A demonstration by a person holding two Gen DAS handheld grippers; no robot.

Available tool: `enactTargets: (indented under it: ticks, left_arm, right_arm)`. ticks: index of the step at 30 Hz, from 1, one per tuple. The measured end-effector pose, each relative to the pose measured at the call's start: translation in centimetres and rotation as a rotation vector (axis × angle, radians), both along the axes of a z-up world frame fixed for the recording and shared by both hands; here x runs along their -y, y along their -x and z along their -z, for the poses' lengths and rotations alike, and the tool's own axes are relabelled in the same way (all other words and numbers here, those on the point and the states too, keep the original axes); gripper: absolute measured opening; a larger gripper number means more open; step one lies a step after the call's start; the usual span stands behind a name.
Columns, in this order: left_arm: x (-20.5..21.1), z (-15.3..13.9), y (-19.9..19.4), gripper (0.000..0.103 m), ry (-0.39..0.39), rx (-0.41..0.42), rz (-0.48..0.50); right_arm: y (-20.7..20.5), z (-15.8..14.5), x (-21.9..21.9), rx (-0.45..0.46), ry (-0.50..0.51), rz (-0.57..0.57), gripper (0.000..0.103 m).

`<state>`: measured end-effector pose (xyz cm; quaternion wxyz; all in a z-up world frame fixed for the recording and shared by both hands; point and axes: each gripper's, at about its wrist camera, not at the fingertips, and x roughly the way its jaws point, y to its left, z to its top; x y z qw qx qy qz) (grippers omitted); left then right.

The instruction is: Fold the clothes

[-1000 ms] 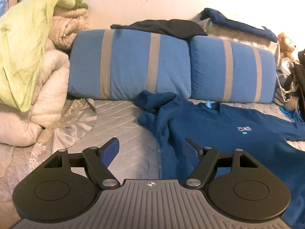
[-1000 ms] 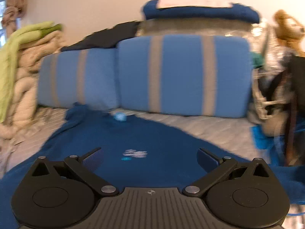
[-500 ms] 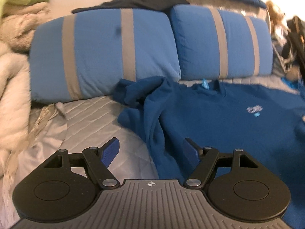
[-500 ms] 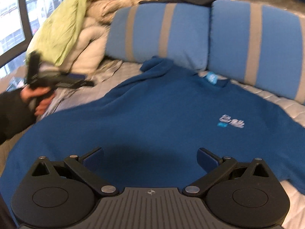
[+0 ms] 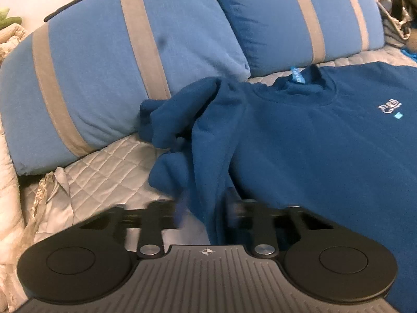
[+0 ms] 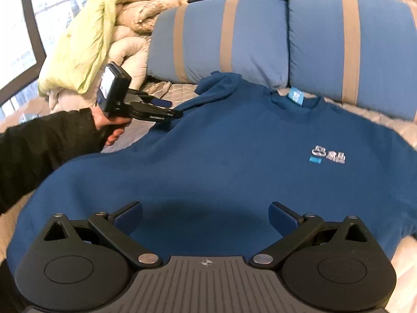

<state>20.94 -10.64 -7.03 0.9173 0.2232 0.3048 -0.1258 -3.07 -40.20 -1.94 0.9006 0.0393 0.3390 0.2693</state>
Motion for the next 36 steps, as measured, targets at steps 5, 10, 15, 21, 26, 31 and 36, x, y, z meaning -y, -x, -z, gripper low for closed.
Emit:
enactTargets:
  ticks: [5, 10, 15, 21, 26, 31, 36]
  left_arm:
    - [-0.2, -1.2, 1.3, 0.008, 0.04, 0.062, -0.015]
    - [-1.7, -3.8, 3.4, 0.007, 0.077, 0.106, -0.048]
    - [-3.5, -4.8, 5.5, 0.007, 0.081, 0.114, -0.092]
    - [-6.2, -3.2, 7.6, 0.007, 0.065, 0.051, -0.15]
    - [-6.5, -0.2, 7.9, 0.017, -0.029, -0.057, -0.157]
    - [-5.5, -1.2, 7.9, 0.046, -0.054, 0.024, -0.136]
    - [-3.7, -3.5, 6.1, 0.047, 0.04, 0.088, -0.05]
  right_arm:
    - [-0.5, 0.3, 0.5, -0.026, -0.038, 0.012, 0.099]
    - [-0.2, 0.3, 0.2, -0.02, -0.025, -0.003, 0.099]
    - [-0.2, 0.3, 0.5, -0.022, -0.044, -0.003, 0.099]
    - [-0.2, 0.3, 0.7, -0.027, -0.056, -0.004, 0.099]
    - [-0.3, 0.3, 0.8, -0.031, -0.066, -0.005, 0.099]
    - [-0.4, 0.4, 0.9, -0.035, -0.086, -0.006, 0.099]
    - [-0.4, 0.4, 1.0, -0.037, -0.099, -0.012, 0.099]
